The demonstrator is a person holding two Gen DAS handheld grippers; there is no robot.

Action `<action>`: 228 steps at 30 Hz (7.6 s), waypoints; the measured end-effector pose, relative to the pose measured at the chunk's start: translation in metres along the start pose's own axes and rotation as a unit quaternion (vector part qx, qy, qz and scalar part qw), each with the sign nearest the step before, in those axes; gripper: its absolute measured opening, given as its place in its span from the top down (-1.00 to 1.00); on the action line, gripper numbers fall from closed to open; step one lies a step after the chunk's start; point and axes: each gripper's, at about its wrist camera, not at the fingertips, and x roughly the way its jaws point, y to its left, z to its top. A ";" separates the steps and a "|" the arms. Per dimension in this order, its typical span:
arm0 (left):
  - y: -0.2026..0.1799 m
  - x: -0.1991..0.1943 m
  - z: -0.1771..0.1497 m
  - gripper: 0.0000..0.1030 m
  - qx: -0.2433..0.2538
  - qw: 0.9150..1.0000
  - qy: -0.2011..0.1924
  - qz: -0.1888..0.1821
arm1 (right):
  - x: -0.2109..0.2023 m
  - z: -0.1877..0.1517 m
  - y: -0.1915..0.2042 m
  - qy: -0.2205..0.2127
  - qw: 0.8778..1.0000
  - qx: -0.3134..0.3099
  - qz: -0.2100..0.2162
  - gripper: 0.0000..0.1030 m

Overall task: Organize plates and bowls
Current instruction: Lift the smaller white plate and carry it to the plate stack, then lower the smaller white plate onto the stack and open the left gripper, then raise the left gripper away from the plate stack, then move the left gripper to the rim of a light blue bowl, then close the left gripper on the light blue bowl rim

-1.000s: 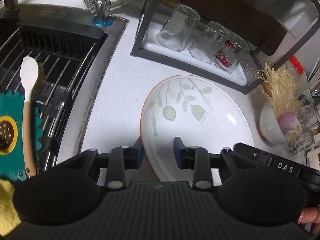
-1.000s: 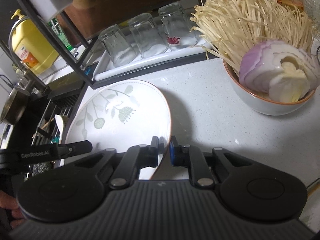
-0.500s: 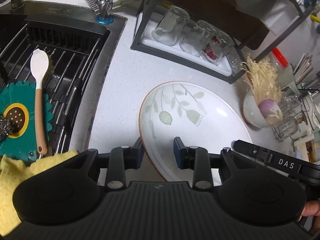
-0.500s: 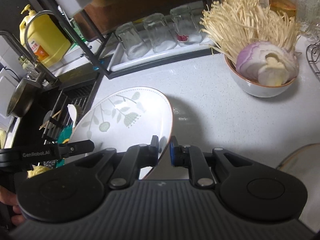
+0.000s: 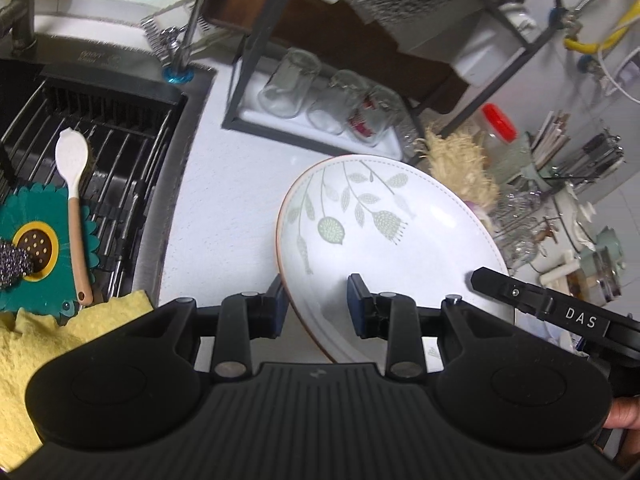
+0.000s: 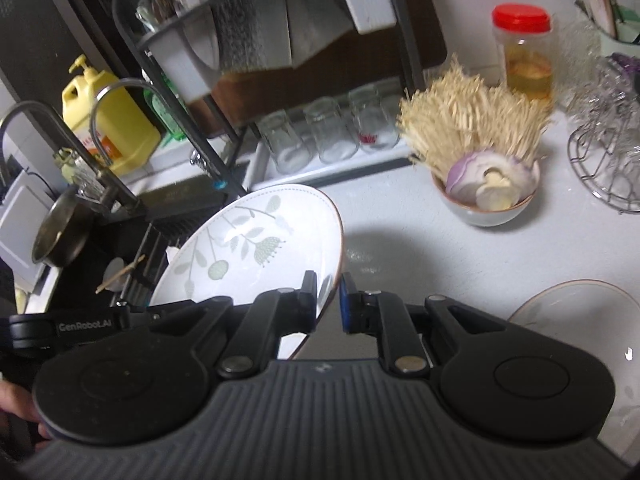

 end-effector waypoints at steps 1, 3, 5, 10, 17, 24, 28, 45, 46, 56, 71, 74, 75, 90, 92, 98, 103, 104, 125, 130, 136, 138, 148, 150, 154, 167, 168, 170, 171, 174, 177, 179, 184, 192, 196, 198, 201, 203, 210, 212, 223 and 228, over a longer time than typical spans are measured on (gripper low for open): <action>-0.002 -0.003 0.001 0.30 0.002 1.000 -0.002 -0.004 | -0.005 0.000 0.001 -0.004 1.000 0.003 -0.001 0.72; -0.006 -0.010 0.002 0.30 0.004 1.000 -0.007 -0.014 | -0.015 -0.002 0.001 -0.013 1.000 0.010 -0.005 0.71; -0.011 -0.017 0.002 0.30 0.007 1.000 -0.010 -0.022 | -0.025 -0.004 0.002 -0.020 1.000 0.016 -0.009 0.71; -0.024 -0.022 0.000 0.30 0.029 0.999 -0.007 -0.040 | -0.045 -0.013 -0.002 -0.041 0.998 0.035 -0.020 0.71; -0.052 -0.018 -0.011 0.30 0.058 0.996 0.013 -0.064 | -0.075 -0.027 -0.022 -0.063 0.996 0.061 -0.034 0.71; -0.096 -0.010 -0.027 0.30 0.080 0.994 0.022 -0.074 | -0.101 -0.037 -0.057 -0.080 0.992 0.088 -0.043 0.71; -0.122 -0.003 -0.042 0.30 0.091 0.992 0.032 -0.081 | -0.120 -0.043 -0.078 -0.086 0.991 0.090 -0.044 0.71; -0.194 0.071 -0.096 0.30 0.070 0.993 0.094 -0.029 | -0.127 -0.076 -0.179 -0.056 0.990 0.127 -0.034 0.71; -0.196 0.076 -0.096 0.30 0.071 0.993 0.097 -0.025 | -0.124 -0.075 -0.183 -0.052 0.990 0.125 -0.035 0.71; -0.219 0.122 -0.107 0.30 0.072 0.988 0.132 0.017 | -0.103 -0.074 -0.220 -0.030 0.995 0.085 -0.041 0.71; -0.230 0.151 -0.114 0.30 0.065 0.983 0.165 0.052 | -0.086 -0.083 -0.238 -0.013 0.995 0.069 -0.065 0.71; -0.237 0.154 -0.116 0.30 0.088 0.980 0.168 0.059 | -0.083 -0.084 -0.240 -0.013 0.995 0.068 -0.069 0.71; -0.241 0.155 -0.117 0.30 0.096 0.979 0.170 0.063 | -0.082 -0.084 -0.240 -0.012 0.995 0.068 -0.071 0.71; -0.216 0.146 -0.110 0.30 -0.013 0.985 0.166 0.041 | -0.070 -0.088 -0.241 -0.009 0.996 0.059 -0.070 0.72; -0.213 0.141 -0.107 0.30 -0.027 0.986 0.163 0.040 | -0.069 -0.088 -0.236 -0.010 0.996 0.038 -0.080 0.73; -0.202 0.126 -0.104 0.29 -0.056 0.985 0.159 0.035 | -0.066 -0.085 -0.236 -0.011 0.997 0.017 -0.081 0.72; -0.196 0.115 -0.109 0.29 -0.055 0.985 0.159 0.038 | -0.065 -0.083 -0.235 -0.009 0.997 0.007 -0.081 0.72; -0.195 0.114 -0.111 0.29 -0.055 0.985 0.155 0.044 | -0.064 -0.083 -0.234 -0.007 0.997 0.002 -0.082 0.72; -0.299 0.024 -0.115 0.28 0.119 0.992 0.000 0.043 | -0.157 -0.055 -0.211 -0.105 0.993 -0.002 -0.050 0.73; -0.320 -0.002 -0.114 0.28 0.146 0.989 -0.028 0.023 | -0.189 -0.054 -0.200 -0.134 0.990 0.002 -0.051 0.73; -0.326 -0.019 -0.112 0.28 0.171 0.985 -0.039 -0.003 | -0.212 -0.058 -0.187 -0.157 0.985 0.011 -0.064 0.73; -0.324 -0.021 -0.111 0.28 0.174 0.984 -0.036 -0.010 | -0.217 -0.060 -0.182 -0.163 0.984 0.015 -0.070 0.73; -0.310 -0.012 -0.116 0.28 0.206 0.977 -0.005 -0.051 | -0.231 -0.077 -0.164 -0.179 0.975 0.047 -0.123 0.71; -0.310 -0.007 -0.117 0.28 0.209 0.976 0.003 -0.066 | -0.232 -0.082 -0.163 -0.178 0.973 0.056 -0.135 0.71; -0.317 0.005 -0.119 0.24 0.230 0.969 0.013 -0.088 | -0.235 -0.092 -0.166 -0.179 0.966 0.073 -0.170 0.69; -0.381 0.077 -0.131 -0.28 0.268 0.955 0.060 -0.109 | -0.252 -0.110 -0.243 -0.169 0.944 0.169 -0.227 -0.57; -0.386 0.084 -0.133 -0.29 0.268 0.955 0.064 -0.109 | -0.253 -0.108 -0.252 -0.167 0.943 0.174 -0.228 -0.60; -0.400 0.100 -0.136 -0.30 0.272 0.954 0.073 -0.107 | -0.254 -0.103 -0.271 -0.159 0.944 0.180 -0.226 -0.72; -0.405 0.106 -0.138 -0.31 0.274 0.953 0.074 -0.106 | -0.253 -0.101 -0.281 -0.154 0.945 0.187 -0.221 -0.72; -0.423 0.131 -0.141 -0.31 0.275 0.953 0.082 -0.097 | -0.249 -0.098 -0.310 -0.146 0.944 0.210 -0.210 -0.72; -0.433 0.157 -0.143 -0.31 0.262 0.956 0.099 -0.091 | -0.237 -0.097 -0.337 -0.125 0.945 0.236 -0.188 -0.72; -0.436 0.173 -0.145 -0.31 0.257 0.956 0.110 -0.086 | -0.229 -0.097 -0.351 -0.116 0.947 0.250 -0.166 -0.72; -0.440 0.211 -0.152 -0.29 0.238 0.957 0.145 -0.077 | -0.205 -0.098 -0.376 -0.091 0.952 0.257 -0.138 -0.54; -0.445 0.253 -0.164 0.04 0.223 0.955 0.181 -0.073 | -0.180 -0.106 -0.401 -0.055 0.951 0.270 -0.137 0.10; -0.448 0.261 -0.166 0.37 0.227 0.953 0.189 -0.073 | -0.172 -0.107 -0.406 -0.043 0.952 0.271 -0.137 0.37; -0.450 0.264 -0.166 0.46 0.227 0.952 0.192 -0.076 | -0.168 -0.106 -0.406 -0.040 0.952 0.271 -0.136 0.46; -0.450 0.266 -0.164 0.54 0.226 0.951 0.197 -0.081 | -0.166 -0.104 -0.407 -0.037 0.953 0.267 -0.135 0.54; -0.449 0.265 -0.161 0.56 0.224 0.950 0.201 -0.085 | -0.166 -0.103 -0.406 -0.036 0.955 0.266 -0.130 0.56; -0.442 0.249 -0.153 0.56 0.226 0.949 0.201 -0.089 | -0.156 -0.091 -0.386 -0.027 0.964 0.249 -0.094 0.60; -0.436 0.247 -0.149 0.56 0.219 0.951 0.202 -0.084 | -0.152 -0.087 -0.380 -0.025 0.965 0.246 -0.087 0.60; -0.410 0.239 -0.131 0.56 0.203 0.958 0.193 -0.067 | -0.129 -0.077 -0.367 -0.012 0.967 0.244 -0.068 0.60; -0.411 0.228 -0.121 0.56 0.210 0.959 0.177 -0.071 | -0.137 -0.067 -0.356 -0.034 0.971 0.223 -0.081 0.60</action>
